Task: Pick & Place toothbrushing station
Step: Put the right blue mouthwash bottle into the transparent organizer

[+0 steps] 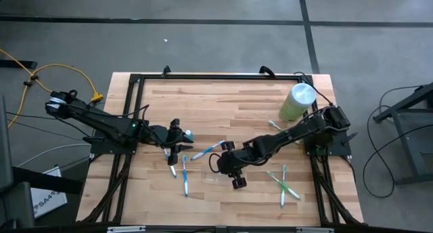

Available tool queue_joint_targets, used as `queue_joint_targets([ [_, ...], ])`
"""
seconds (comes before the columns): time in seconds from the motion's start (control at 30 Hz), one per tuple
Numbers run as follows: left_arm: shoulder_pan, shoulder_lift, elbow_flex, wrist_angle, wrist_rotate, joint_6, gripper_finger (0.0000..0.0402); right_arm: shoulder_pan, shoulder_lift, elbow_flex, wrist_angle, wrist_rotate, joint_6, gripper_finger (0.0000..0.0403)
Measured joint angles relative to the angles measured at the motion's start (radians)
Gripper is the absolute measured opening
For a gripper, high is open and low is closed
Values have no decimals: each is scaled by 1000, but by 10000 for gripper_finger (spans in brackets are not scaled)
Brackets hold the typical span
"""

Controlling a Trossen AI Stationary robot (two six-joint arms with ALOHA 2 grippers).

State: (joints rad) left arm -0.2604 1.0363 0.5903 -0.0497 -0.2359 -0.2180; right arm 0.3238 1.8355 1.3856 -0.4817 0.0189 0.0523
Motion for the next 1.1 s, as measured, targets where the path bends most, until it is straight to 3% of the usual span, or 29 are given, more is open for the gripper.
queue_joint_targets([
  [1.1,0,0,-1,-3,0,-22,88,-1,89,-1,19,-55,-4,88],
])
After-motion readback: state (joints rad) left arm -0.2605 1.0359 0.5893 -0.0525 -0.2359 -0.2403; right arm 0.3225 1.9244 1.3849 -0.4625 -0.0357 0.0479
